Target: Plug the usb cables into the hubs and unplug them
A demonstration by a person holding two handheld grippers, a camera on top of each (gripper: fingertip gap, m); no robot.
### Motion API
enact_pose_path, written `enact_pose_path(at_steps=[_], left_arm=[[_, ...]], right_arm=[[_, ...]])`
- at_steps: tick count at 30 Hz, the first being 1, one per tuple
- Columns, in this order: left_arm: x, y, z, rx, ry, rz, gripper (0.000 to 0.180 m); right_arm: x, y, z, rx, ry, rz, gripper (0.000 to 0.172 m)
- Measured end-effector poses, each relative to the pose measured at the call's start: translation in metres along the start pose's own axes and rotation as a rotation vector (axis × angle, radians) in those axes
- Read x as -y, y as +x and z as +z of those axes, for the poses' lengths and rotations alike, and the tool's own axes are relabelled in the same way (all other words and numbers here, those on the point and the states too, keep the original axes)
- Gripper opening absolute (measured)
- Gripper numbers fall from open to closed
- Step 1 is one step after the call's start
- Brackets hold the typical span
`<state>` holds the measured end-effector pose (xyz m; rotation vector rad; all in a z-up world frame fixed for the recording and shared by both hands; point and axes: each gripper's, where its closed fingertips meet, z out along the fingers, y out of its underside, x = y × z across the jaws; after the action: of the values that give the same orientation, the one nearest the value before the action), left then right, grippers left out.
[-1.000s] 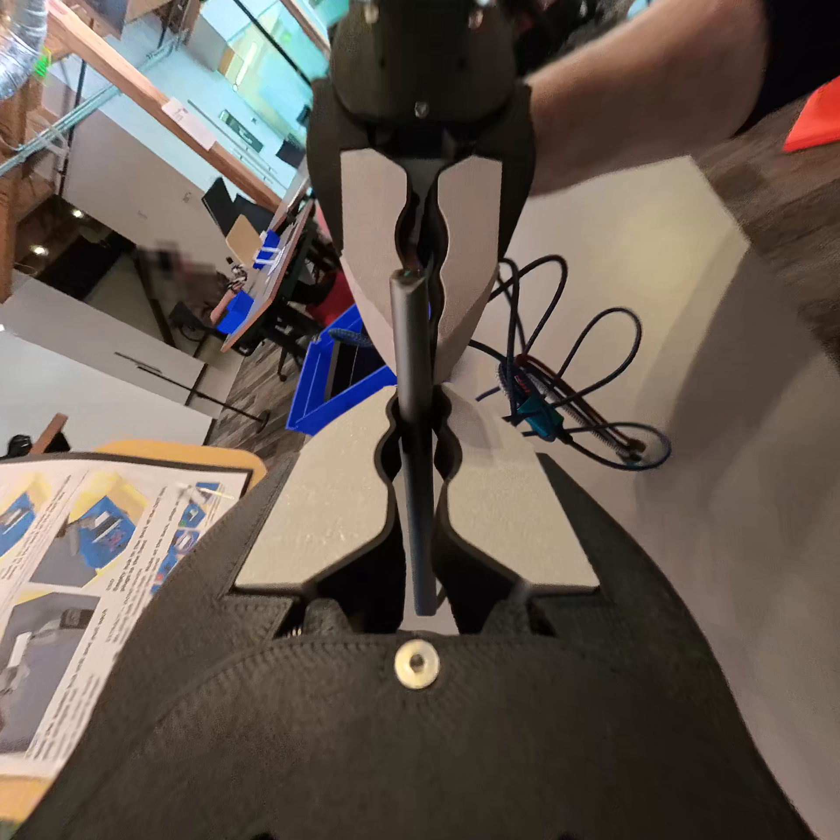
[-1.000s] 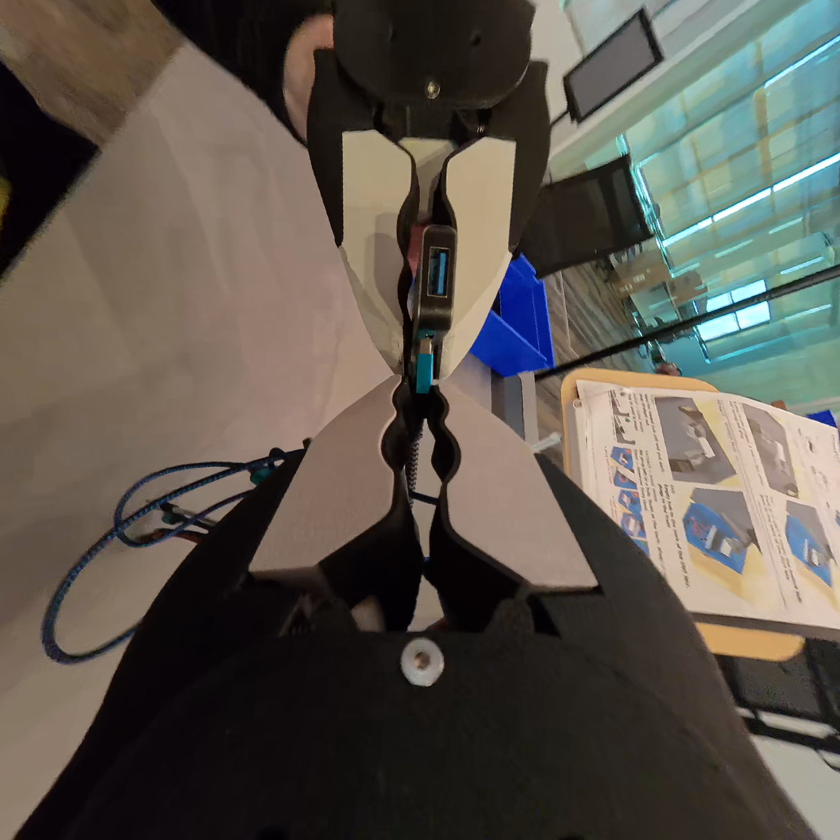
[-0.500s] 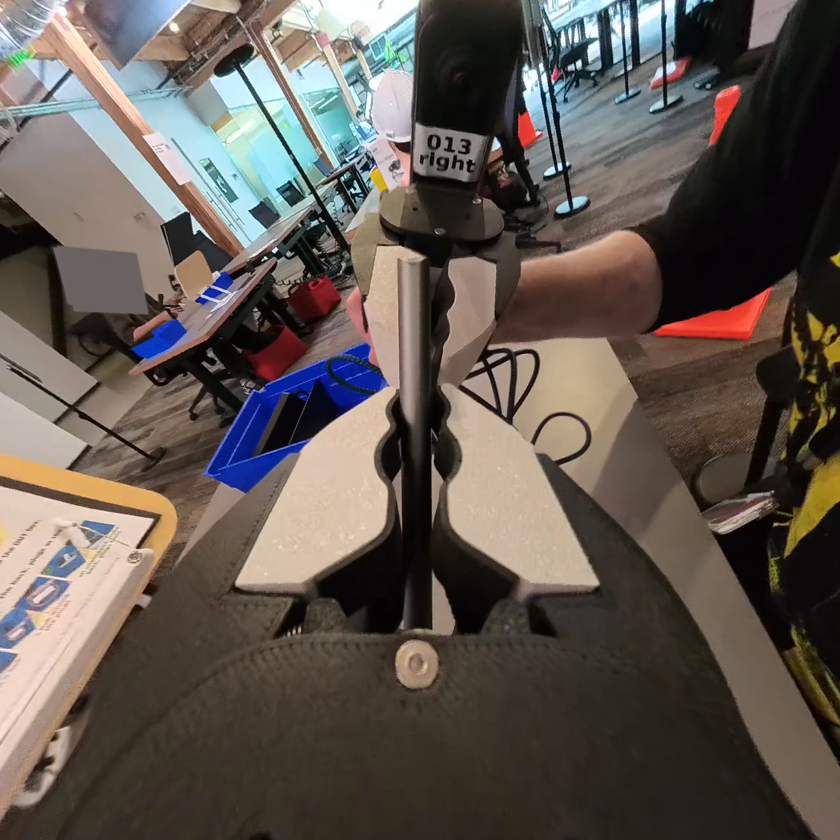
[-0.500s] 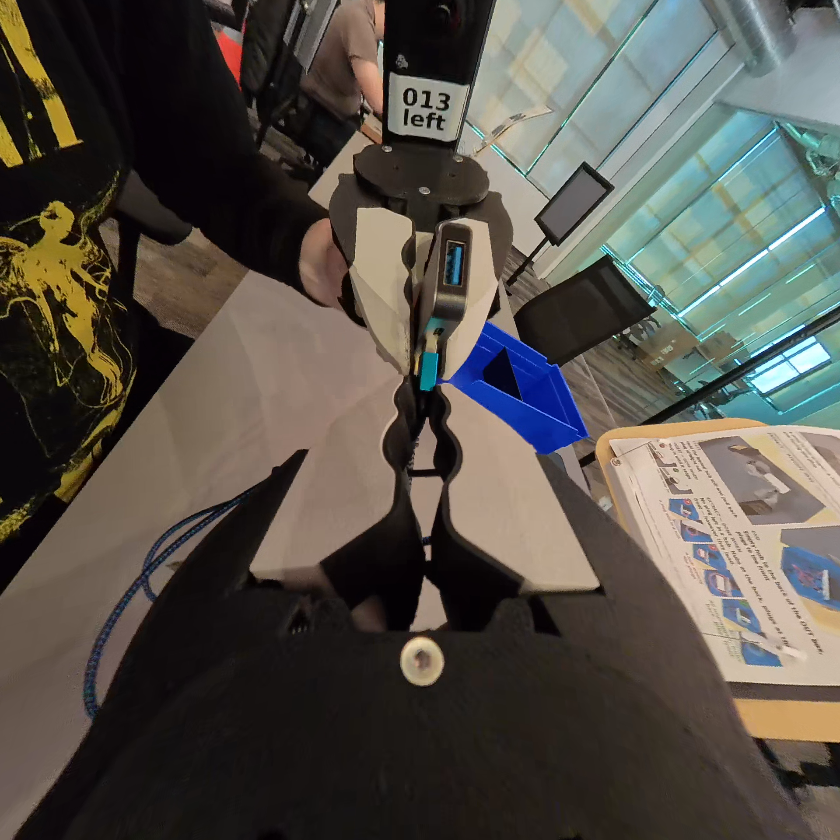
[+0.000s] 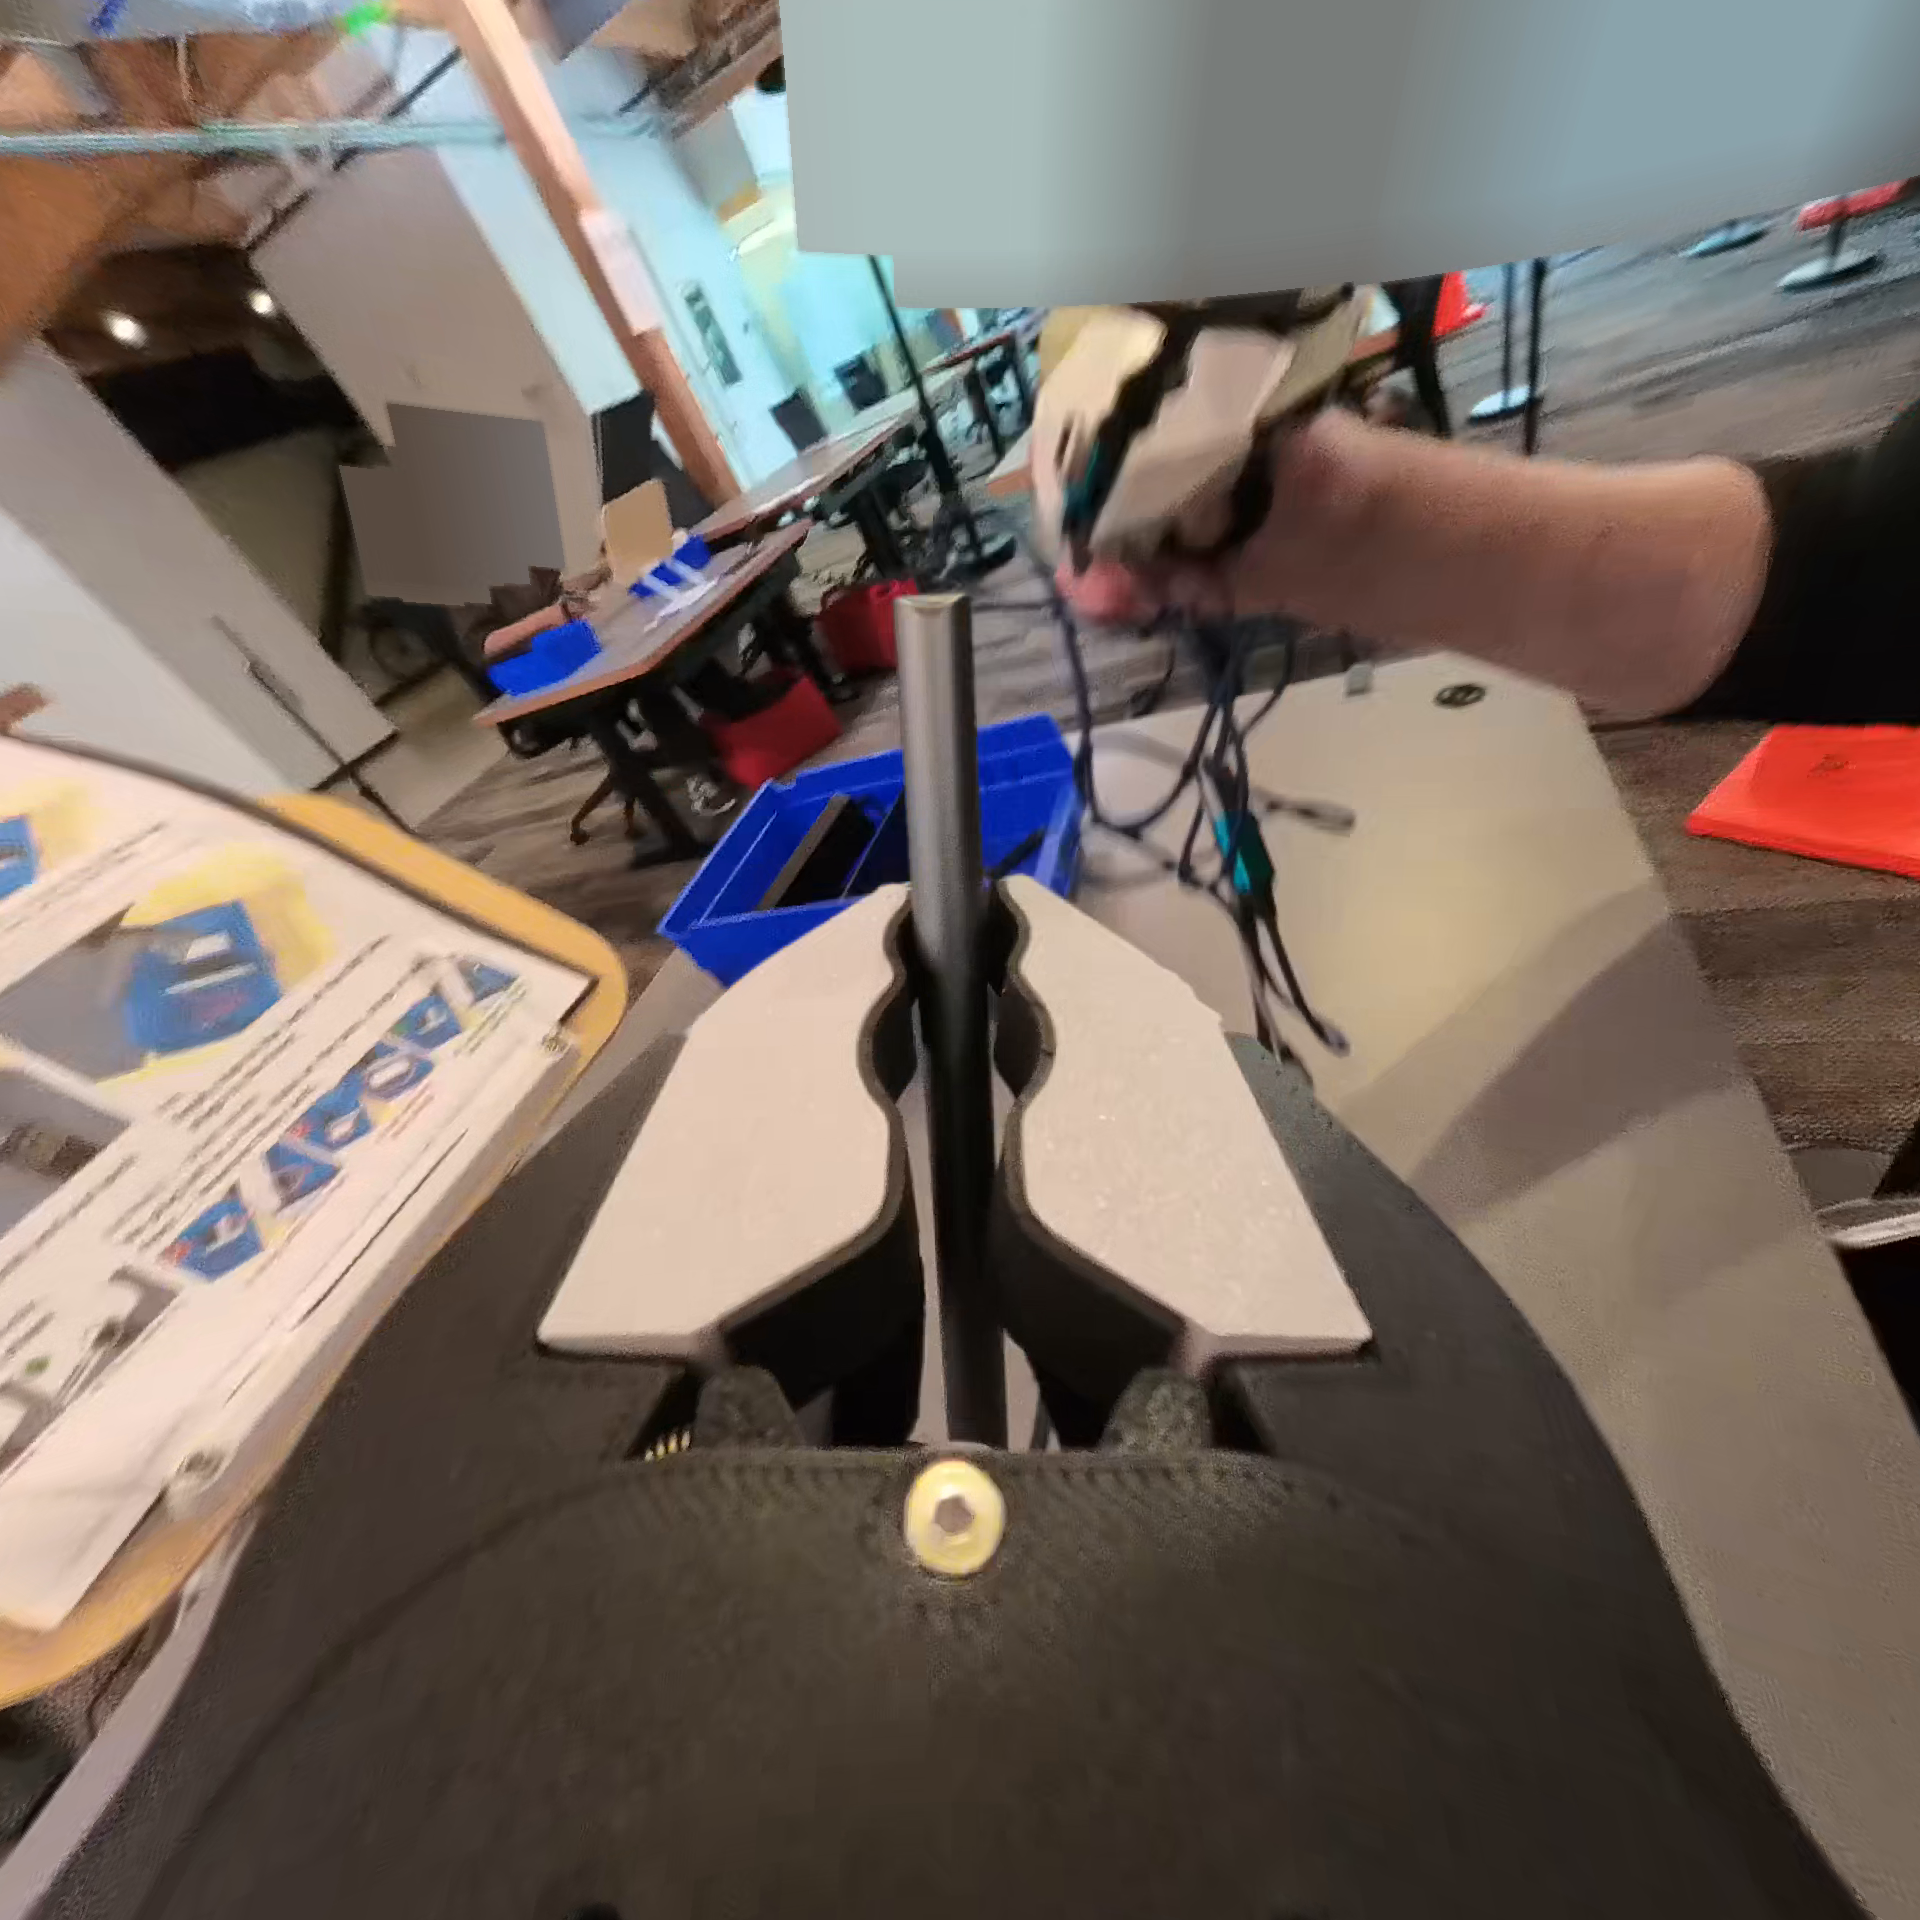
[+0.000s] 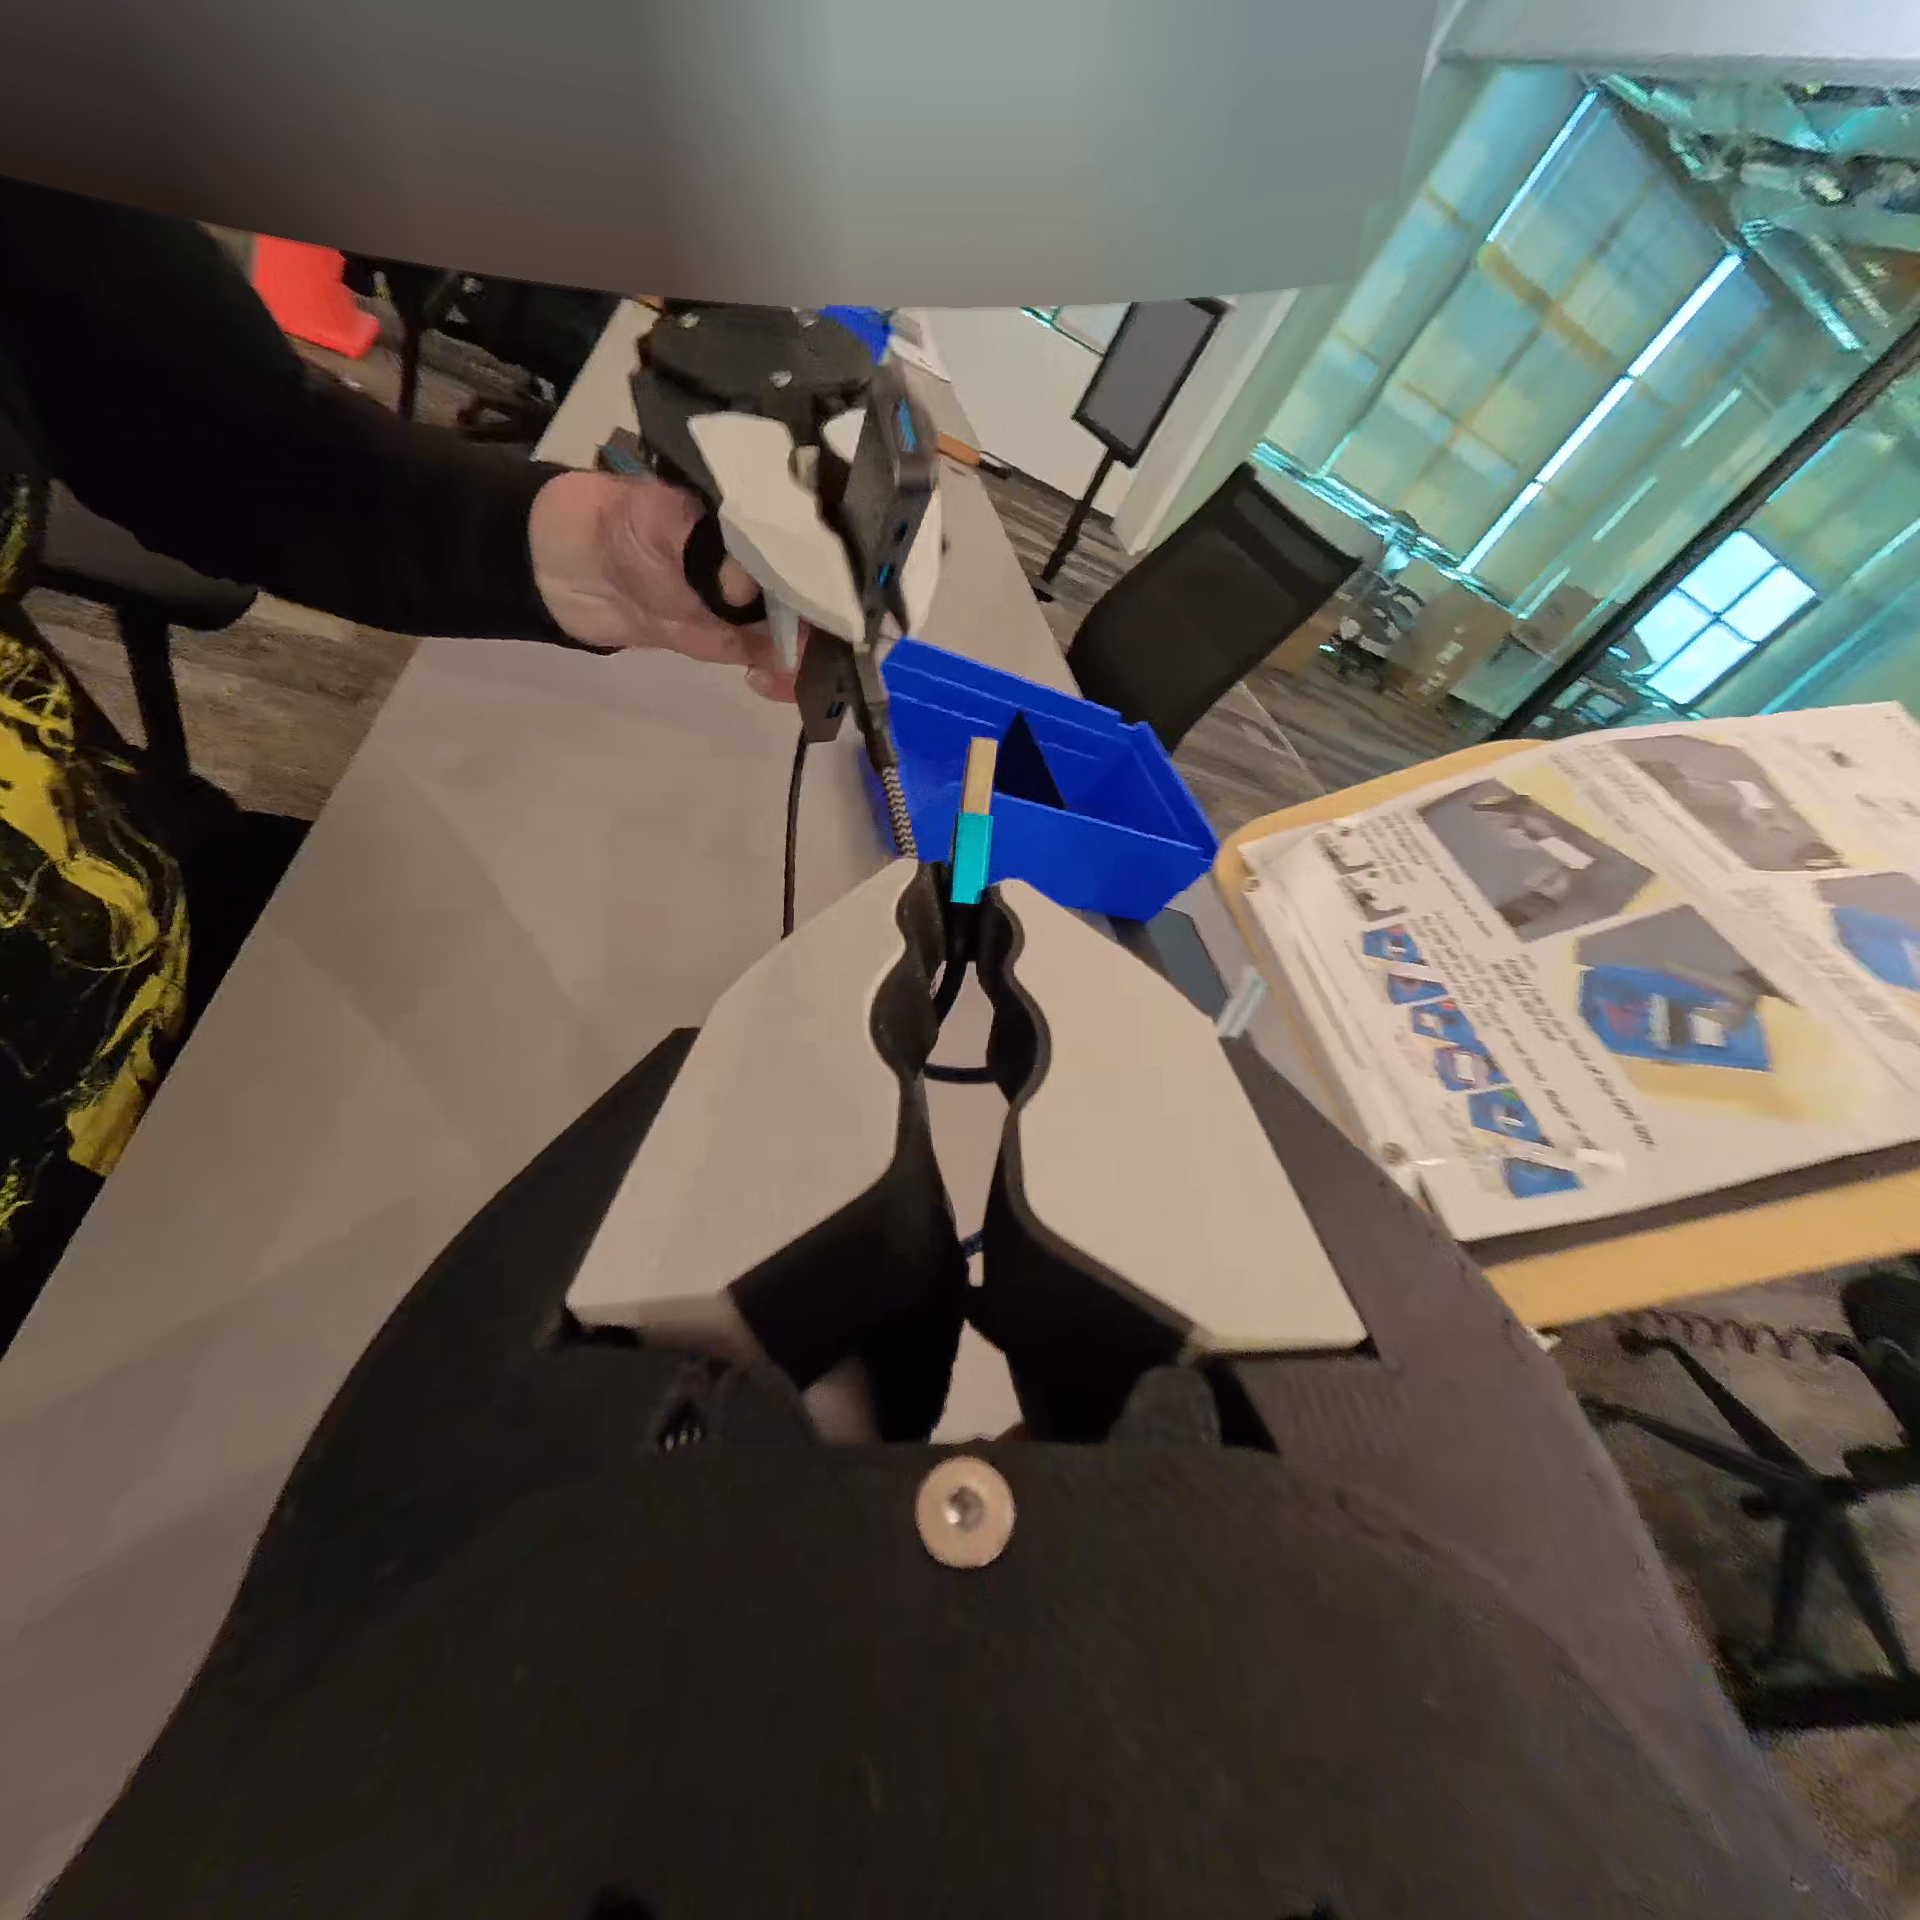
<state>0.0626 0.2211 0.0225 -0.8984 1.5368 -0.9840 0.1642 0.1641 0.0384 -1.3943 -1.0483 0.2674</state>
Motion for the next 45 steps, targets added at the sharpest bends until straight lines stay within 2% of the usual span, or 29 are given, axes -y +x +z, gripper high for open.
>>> enact_pose_path(at_steps=[4, 7, 12, 17, 24, 29, 34, 37, 45], left_arm=[[-0.028, -0.033, -0.015, 0.117, -0.087, 0.016, 0.011], [-0.04, -0.042, -0.028, 0.144, -0.109, 0.008, 0.011], [-0.045, -0.03, -0.031, 0.118, -0.156, 0.059, 0.011], [-0.04, -0.031, -0.038, 0.13, -0.133, 0.049, 0.011], [-0.047, -0.033, -0.041, 0.129, -0.13, 0.021, 0.011], [-0.05, -0.034, -0.038, 0.119, -0.13, 0.017, 0.011], [-0.051, -0.036, -0.036, 0.108, -0.117, 0.004, 0.011], [-0.053, -0.036, -0.033, 0.097, -0.109, -0.005, 0.011], [-0.05, -0.026, -0.024, 0.066, -0.109, -0.003, 0.011]], right_arm=[[0.008, 0.047, -0.029, -0.079, -0.04, 0.003, 0.006], [0.004, 0.085, -0.046, -0.178, -0.113, -0.023, 0.007], [-0.007, 0.158, -0.074, -0.346, -0.22, -0.049, 0.007], [-0.028, 0.24, -0.1, -0.541, -0.332, -0.072, 0.006], [-0.051, 0.302, -0.112, -0.686, -0.383, -0.065, 0.007], [-0.066, 0.317, -0.118, -0.728, -0.387, -0.013, 0.007], [-0.078, 0.299, -0.127, -0.733, -0.391, 0.056, 0.007], [-0.104, 0.28, -0.133, -0.746, -0.392, 0.122, 0.007], [-0.193, 0.231, -0.147, -0.773, -0.28, 0.462, 0.007]])
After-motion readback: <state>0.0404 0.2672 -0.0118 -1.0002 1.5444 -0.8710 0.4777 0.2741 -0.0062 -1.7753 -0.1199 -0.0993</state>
